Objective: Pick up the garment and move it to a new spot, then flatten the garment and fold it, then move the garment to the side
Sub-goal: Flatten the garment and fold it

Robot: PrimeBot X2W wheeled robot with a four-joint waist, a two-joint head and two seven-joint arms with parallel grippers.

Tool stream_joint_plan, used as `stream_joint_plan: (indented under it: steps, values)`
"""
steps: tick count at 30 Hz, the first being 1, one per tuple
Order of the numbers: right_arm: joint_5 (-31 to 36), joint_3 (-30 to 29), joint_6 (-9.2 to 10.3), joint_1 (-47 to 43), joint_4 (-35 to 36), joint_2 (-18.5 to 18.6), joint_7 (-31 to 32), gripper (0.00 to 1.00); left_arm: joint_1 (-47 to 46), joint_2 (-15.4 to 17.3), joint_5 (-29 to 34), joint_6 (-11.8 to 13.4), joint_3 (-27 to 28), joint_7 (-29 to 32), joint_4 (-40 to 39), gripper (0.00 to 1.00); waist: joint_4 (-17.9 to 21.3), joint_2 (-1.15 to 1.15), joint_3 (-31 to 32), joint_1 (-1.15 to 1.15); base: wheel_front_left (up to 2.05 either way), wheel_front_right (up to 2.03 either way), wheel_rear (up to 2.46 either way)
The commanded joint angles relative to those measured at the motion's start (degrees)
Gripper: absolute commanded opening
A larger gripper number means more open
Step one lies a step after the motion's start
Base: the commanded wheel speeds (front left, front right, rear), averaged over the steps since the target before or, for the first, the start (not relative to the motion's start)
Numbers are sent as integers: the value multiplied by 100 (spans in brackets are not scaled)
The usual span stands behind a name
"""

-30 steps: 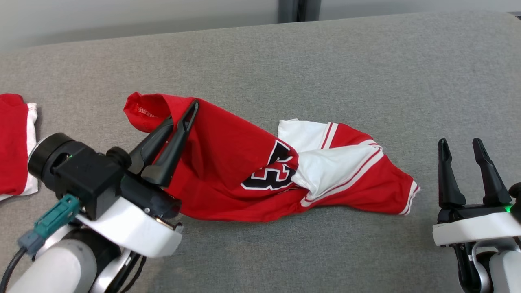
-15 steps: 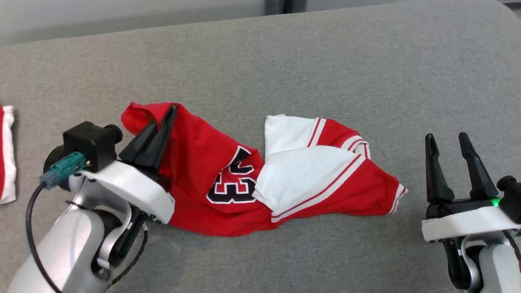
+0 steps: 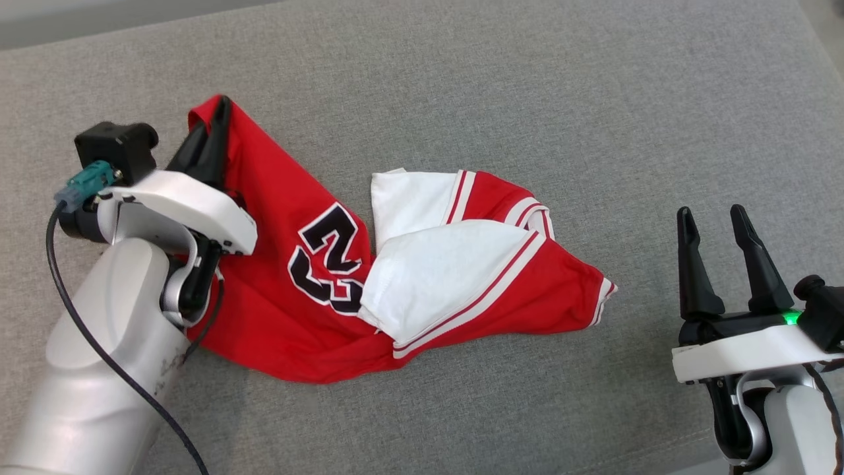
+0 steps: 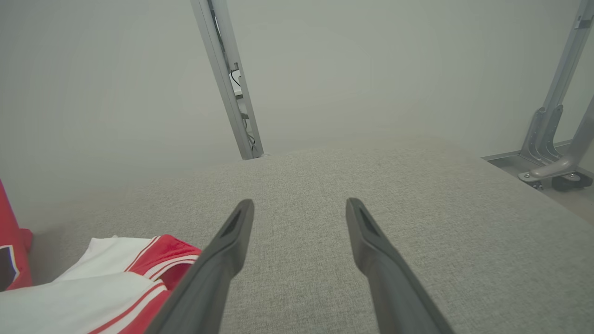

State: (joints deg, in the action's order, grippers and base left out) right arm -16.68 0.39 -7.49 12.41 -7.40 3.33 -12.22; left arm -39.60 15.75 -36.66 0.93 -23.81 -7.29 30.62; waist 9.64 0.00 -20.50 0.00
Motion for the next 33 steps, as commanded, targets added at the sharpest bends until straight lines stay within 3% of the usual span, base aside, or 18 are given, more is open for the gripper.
stream_joint_plan:
  steps: [1, 8, 9, 10, 15, 20, 33]
  values:
    - [-3, 9, 0, 71, -9, 3, -61, 100, -269, -12, 64, -61, 26, -169, 188, 0, 53, 0, -59, 0, 0, 0, 0]
    - [-36, 98, 0, 162, -110, -16, -108, 100, -724, -256, 48, -369, -50, -423, 1481, 0, 78, 0, -142, 0, 0, 0, 0]
    - [-53, 107, 0, 173, -137, -14, -119, 100, -722, -305, -4, -414, -56, -409, 1675, 19, 83, 0, -137, 0, 0, 0, 0]
    - [-49, 104, 0, 181, -156, -12, -125, 100, -729, -319, 4, -450, -85, -405, 1823, 100, 75, 0, -130, 0, 0, 0, 0]
    - [-15, 53, 0, 140, -213, -20, -157, 100, -630, -346, 102, -542, -177, -615, 2119, 100, -78, 0, -35, 0, 0, 0, 0]
    - [81, -16, 0, 68, -207, 36, -113, 100, -280, -238, 264, -446, -175, -751, 1838, 100, -324, 0, 136, 0, 0, 0, 0]
    - [332, -27, 1, 28, -63, 232, 48, 100, 1501, 329, 569, 454, 879, -777, -839, 100, -788, 0, 502, 0, 0, 0, 0]
